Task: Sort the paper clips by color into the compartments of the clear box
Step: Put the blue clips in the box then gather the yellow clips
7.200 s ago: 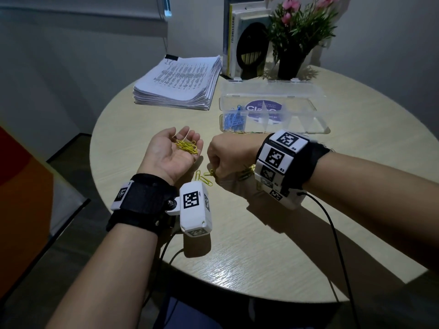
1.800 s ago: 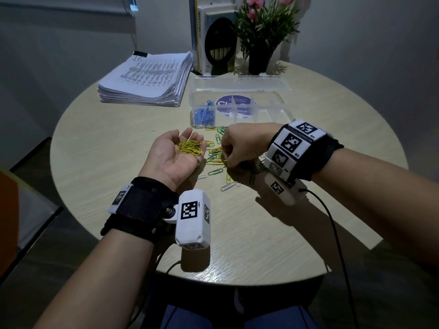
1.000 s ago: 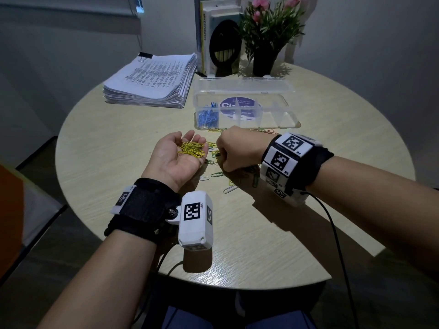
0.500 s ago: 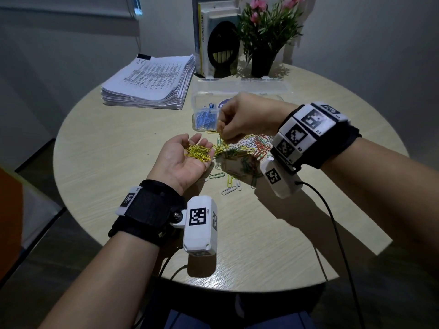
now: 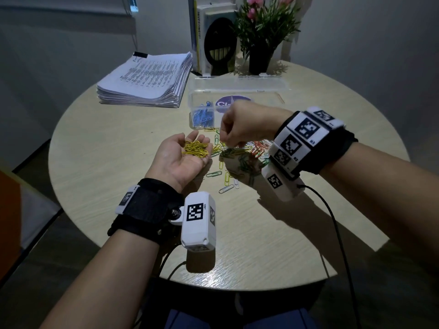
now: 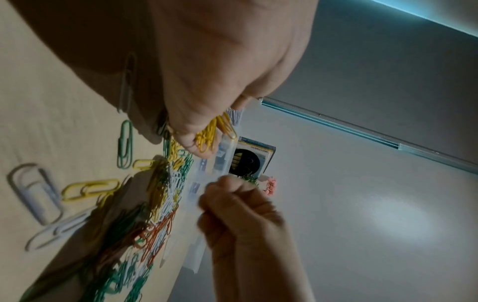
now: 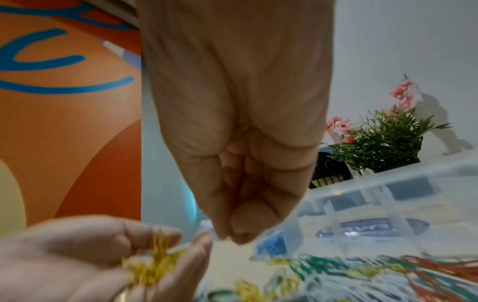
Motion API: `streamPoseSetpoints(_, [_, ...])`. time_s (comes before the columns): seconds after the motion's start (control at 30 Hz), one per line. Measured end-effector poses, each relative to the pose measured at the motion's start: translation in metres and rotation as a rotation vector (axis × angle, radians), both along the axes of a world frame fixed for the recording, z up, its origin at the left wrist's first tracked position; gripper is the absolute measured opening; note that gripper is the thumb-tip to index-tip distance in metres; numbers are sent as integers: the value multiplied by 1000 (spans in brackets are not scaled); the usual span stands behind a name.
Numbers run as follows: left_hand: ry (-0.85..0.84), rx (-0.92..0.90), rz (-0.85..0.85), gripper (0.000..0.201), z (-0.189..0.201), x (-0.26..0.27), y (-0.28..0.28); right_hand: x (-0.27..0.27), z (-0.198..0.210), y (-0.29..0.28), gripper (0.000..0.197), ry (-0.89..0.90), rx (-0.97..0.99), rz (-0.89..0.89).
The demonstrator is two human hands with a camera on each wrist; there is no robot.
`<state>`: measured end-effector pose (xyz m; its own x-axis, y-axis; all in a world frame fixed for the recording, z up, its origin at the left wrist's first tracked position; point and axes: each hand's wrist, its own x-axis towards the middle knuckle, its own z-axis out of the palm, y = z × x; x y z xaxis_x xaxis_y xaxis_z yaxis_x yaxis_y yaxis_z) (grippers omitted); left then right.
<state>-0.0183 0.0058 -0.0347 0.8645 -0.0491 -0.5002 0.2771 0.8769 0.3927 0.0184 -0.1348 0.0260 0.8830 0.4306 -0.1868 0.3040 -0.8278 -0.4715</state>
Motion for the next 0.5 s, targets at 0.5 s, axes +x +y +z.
streamPoseSetpoints(0.5, [-26, -49, 24, 32, -4, 7, 1, -7, -22, -1, 12, -38, -472, 66])
